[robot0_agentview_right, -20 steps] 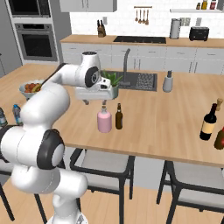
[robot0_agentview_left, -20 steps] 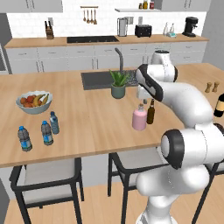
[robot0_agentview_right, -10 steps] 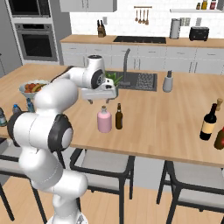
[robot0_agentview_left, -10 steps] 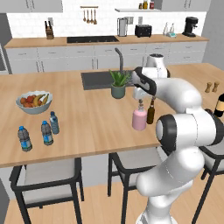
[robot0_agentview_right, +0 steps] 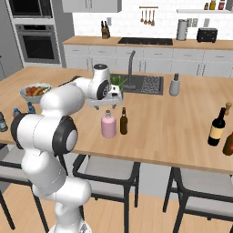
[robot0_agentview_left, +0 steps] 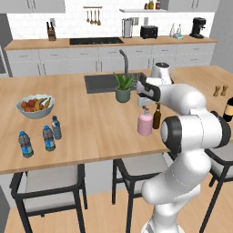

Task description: Move the plastic bottles in the middle to the plastics group, and the glass bottles in the middle to the glass group.

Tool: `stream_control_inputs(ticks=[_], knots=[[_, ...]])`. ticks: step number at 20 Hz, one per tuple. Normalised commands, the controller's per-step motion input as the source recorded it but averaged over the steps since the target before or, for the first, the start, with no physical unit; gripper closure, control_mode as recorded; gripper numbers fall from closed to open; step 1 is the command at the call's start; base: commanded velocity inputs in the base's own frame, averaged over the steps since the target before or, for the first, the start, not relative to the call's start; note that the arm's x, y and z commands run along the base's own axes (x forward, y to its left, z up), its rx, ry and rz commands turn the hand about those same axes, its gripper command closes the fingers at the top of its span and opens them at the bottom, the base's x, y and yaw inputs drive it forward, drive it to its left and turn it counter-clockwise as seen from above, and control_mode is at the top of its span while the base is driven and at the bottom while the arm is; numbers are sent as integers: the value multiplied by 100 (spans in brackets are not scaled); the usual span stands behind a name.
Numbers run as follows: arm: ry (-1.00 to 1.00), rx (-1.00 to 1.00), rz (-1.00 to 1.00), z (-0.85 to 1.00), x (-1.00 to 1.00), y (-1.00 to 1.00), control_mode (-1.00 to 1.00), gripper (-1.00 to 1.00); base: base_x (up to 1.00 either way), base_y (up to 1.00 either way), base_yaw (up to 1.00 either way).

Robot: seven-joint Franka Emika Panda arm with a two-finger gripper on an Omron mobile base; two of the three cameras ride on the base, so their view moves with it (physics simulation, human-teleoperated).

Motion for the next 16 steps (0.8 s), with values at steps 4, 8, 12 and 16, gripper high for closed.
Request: stream_control_inputs(ticks=[4,8,12,16], knots=[[0,0,0,-5,8,0,-100,-100,0,0,0],[1,0,0,-34,19,0,-100,-100,0,0,0],[0,0,0,-29,21,0,-100,-100,0,0,0],[0,0,0,-13,31,0,-100,-100,0,0,0]])
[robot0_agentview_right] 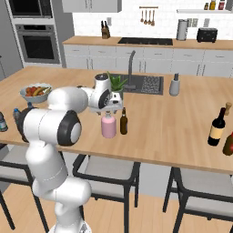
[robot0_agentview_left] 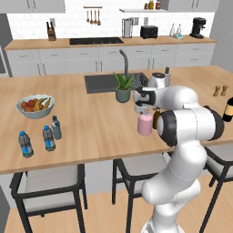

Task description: Move the plastic bottles in the middle to the plastics group, and the glass bottles in the middle to the glass group.

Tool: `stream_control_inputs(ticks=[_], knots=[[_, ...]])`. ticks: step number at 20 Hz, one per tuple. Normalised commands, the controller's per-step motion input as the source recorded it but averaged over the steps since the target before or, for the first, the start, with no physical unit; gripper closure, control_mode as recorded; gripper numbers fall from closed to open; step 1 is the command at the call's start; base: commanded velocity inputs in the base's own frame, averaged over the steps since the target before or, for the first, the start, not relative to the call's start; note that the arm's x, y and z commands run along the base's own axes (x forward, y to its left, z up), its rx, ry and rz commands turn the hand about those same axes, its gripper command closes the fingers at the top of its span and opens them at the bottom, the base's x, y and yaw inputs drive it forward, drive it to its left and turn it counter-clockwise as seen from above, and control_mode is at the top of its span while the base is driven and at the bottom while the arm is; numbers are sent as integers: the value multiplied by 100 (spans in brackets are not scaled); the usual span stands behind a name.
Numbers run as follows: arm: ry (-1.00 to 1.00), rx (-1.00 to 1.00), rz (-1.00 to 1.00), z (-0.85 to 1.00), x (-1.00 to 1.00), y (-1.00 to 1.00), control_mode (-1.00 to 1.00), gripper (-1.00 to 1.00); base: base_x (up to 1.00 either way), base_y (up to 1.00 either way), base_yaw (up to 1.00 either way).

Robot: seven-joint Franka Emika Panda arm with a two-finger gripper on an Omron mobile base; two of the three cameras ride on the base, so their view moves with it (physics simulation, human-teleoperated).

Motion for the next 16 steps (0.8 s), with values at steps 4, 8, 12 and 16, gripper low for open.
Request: stream_control_inputs(ticks=[4,8,12,16], knots=[[0,0,0,0,31,0,-100,-100,0,0,0],[0,0,0,-3,2,0,-100,-100,0,0,0],[0,0,0,-13,0,0,-100,-100,0,0,0],[0,0,0,-16,0,0,-100,-100,0,0,0]])
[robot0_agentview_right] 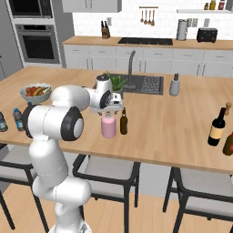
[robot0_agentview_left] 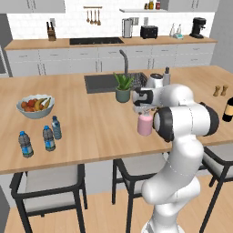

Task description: Move the plastic bottles in the middle to the plastics group, and the glass bottles in the middle to the glass group.

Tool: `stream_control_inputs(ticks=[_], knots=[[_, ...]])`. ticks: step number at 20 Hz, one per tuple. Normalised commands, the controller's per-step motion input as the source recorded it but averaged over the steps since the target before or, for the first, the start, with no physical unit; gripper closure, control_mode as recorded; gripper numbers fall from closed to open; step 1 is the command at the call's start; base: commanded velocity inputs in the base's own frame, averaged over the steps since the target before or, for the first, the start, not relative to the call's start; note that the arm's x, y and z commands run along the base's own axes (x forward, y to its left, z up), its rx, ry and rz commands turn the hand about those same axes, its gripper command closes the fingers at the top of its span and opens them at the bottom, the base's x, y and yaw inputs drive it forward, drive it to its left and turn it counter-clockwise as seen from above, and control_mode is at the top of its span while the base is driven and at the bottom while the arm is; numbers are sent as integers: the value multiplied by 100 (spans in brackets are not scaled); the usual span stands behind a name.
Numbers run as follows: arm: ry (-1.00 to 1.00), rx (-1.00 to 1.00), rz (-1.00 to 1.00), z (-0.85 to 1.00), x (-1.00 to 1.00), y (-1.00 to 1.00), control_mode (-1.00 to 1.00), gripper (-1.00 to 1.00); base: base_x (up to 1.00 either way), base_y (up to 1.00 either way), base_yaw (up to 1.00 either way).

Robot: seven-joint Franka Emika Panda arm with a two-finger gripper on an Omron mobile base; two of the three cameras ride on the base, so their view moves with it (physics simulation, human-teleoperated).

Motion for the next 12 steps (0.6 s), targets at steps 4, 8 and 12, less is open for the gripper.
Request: stream_control_inputs(ticks=[4,8,12], knots=[[0,0,0,0,0,0,-100,100,0,0,0],[0,0,0,0,0,0,-100,100,0,0,0],[0,0,0,0,0,0,-100,100,0,0,0]])
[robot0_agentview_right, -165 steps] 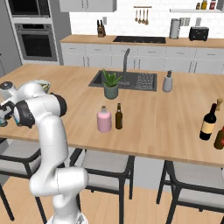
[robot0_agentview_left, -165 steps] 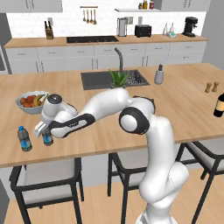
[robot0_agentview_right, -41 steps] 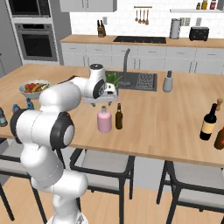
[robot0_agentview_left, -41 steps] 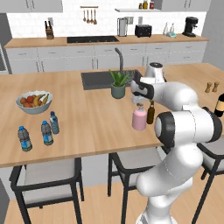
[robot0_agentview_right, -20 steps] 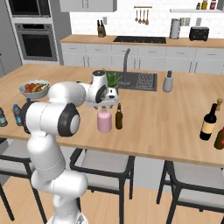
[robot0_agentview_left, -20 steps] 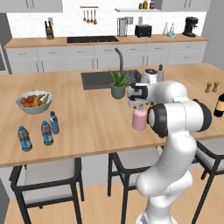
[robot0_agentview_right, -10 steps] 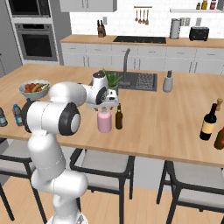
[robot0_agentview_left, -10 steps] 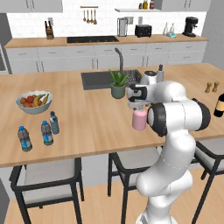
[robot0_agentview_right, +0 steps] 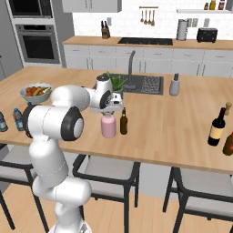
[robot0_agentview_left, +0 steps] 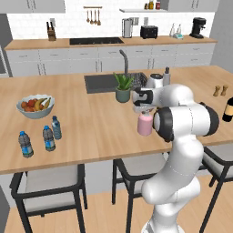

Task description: Move the plastic bottles in the middle to the plastics group, and the glass bottles in the middle to the glass group.

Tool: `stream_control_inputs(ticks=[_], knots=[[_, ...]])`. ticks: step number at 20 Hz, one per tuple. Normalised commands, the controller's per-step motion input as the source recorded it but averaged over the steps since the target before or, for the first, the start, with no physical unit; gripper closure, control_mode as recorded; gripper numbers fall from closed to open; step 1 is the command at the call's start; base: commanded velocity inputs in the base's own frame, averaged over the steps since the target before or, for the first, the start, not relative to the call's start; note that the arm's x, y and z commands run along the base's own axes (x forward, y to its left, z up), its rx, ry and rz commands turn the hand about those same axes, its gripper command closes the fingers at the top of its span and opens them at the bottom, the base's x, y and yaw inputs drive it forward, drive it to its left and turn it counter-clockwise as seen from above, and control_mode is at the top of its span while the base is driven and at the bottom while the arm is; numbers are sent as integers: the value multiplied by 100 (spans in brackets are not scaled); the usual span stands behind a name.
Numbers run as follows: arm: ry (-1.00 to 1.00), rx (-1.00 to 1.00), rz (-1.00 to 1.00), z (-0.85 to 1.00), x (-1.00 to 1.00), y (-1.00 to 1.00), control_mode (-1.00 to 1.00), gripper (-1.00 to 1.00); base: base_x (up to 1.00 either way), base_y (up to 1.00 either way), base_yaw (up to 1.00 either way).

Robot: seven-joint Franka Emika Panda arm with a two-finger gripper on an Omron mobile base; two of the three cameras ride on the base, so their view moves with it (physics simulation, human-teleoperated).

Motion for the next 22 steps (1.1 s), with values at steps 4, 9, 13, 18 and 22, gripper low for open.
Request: stream_control_inputs(ticks=[4,9,13,18,22], knots=[[0,0,0,0,-5,-1,-100,100,0,0,0],[8,0,0,23,-47,-31,-100,100,0,0,0],[14,0,0,34,-58,-50,-100,100,0,0,0],[13,0,0,30,-30,-43,-100,100,0,0,0],[8,0,0,6,-18,-61,-100,100,0,0,0]])
